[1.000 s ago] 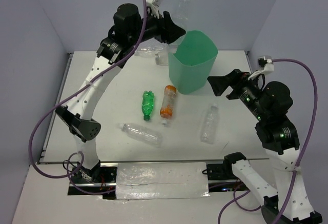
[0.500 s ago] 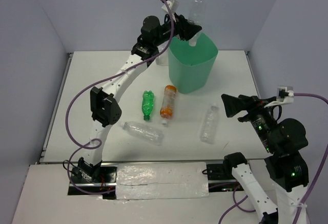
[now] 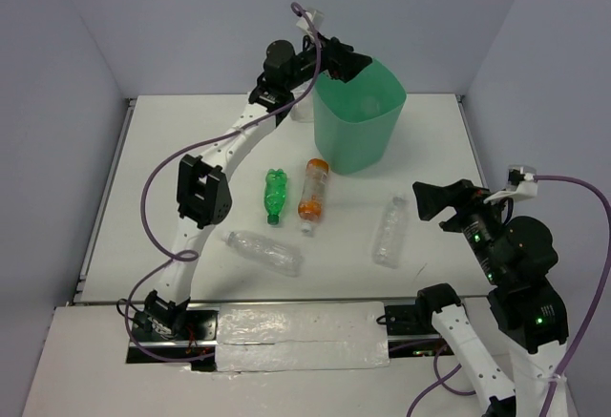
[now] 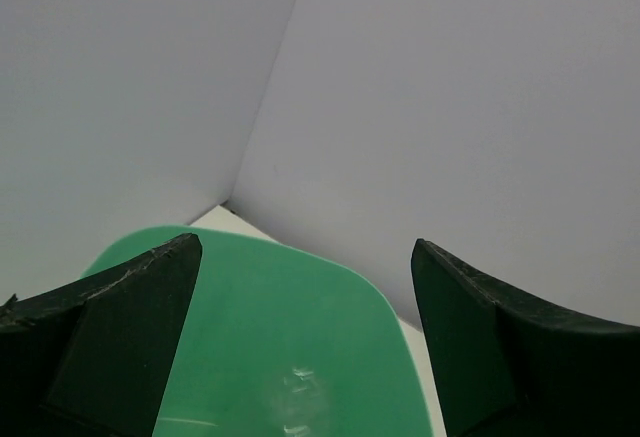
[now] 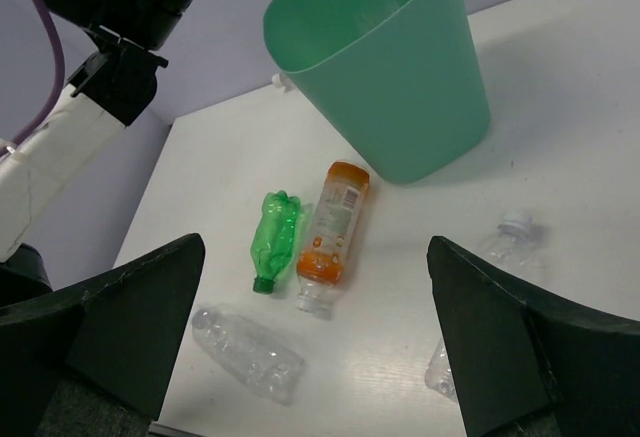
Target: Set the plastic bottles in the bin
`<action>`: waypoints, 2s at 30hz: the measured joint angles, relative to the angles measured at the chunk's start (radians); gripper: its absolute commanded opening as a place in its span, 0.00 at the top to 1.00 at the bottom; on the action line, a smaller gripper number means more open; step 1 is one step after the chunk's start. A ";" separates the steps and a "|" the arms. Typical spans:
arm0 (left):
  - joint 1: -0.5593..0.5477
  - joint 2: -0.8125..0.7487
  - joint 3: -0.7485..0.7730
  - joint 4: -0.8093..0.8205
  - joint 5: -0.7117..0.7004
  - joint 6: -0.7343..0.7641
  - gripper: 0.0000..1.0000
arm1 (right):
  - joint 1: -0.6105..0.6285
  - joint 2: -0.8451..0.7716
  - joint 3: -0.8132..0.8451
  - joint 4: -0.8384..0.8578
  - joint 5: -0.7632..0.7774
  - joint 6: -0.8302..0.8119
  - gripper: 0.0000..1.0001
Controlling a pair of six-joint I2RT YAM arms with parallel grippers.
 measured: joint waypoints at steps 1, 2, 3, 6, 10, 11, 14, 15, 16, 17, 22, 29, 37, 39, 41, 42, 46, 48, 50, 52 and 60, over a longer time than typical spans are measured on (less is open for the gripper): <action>0.005 -0.001 0.000 0.013 0.001 -0.002 0.00 | 0.000 0.000 0.000 0.000 0.001 0.000 0.00; 0.008 -0.002 -0.001 0.018 0.002 -0.003 0.01 | 0.000 0.001 0.000 0.000 0.002 0.000 0.00; 0.011 -0.002 -0.002 0.021 0.003 -0.003 0.01 | 0.000 0.001 0.000 0.000 0.003 0.000 0.00; 0.013 -0.033 -0.039 0.006 0.006 -0.001 0.01 | 0.000 0.003 0.000 0.000 0.011 0.000 0.00; 0.011 -0.191 -0.178 -0.150 -0.039 0.051 0.01 | 0.000 0.003 -0.006 -0.001 0.022 -0.003 0.00; 0.010 -0.262 -0.239 -0.209 -0.077 0.068 0.01 | 0.000 0.003 -0.008 0.000 0.026 -0.005 0.00; 0.006 -0.515 -0.444 -0.359 -0.221 0.111 0.01 | 0.000 0.003 -0.023 0.002 0.038 -0.016 0.00; 0.004 -0.610 -0.503 -0.416 -0.297 0.115 0.00 | 0.000 0.003 -0.033 0.004 0.041 -0.019 0.00; 0.002 -0.688 -0.542 -0.462 -0.366 0.112 0.01 | 0.000 0.003 -0.045 0.004 0.042 -0.021 0.00; 0.002 -0.758 -0.570 -0.519 -0.441 0.108 0.01 | 0.000 0.004 -0.057 0.005 0.043 -0.023 0.00; 0.004 -1.006 -0.715 -0.814 -0.759 -0.004 0.01 | 0.000 0.051 -0.088 0.005 0.039 -0.027 0.00; 0.010 -1.155 -1.130 -1.192 -0.925 -0.323 0.01 | 0.133 0.280 -0.117 0.047 -0.018 -0.024 0.00; 0.023 -1.334 -1.342 -1.360 -0.839 -0.633 0.01 | 0.538 0.622 -0.113 0.081 0.042 -0.018 0.00; 0.023 -1.339 -1.386 -1.358 -0.785 -0.692 0.01 | 0.552 0.641 -0.113 0.088 0.051 -0.015 0.00; 0.023 -1.318 -1.433 -1.358 -0.736 -0.746 0.01 | 0.557 0.639 -0.113 0.101 0.065 -0.014 0.00; 0.023 -1.304 -1.456 -1.360 -0.718 -0.774 0.01 | 0.558 0.636 -0.113 0.106 0.070 -0.011 0.00; 0.023 -1.264 -1.519 -1.350 -0.657 -0.863 0.01 | 0.559 0.619 -0.113 0.109 0.094 -0.007 0.00; 0.025 -1.263 -1.533 -1.332 -0.637 -0.889 0.01 | 0.559 0.610 -0.113 0.109 0.100 -0.007 0.00; 0.029 -1.256 -1.537 -1.305 -0.623 -0.912 0.01 | 0.559 0.604 -0.113 0.109 0.106 -0.003 0.00; 0.035 -1.237 -1.544 -1.264 -0.600 -0.927 0.01 | 0.559 0.600 -0.116 0.109 0.108 0.003 0.00; 0.047 -1.139 -1.659 -1.083 -0.504 -0.990 0.01 | 0.559 0.596 -0.122 0.109 0.110 0.011 0.00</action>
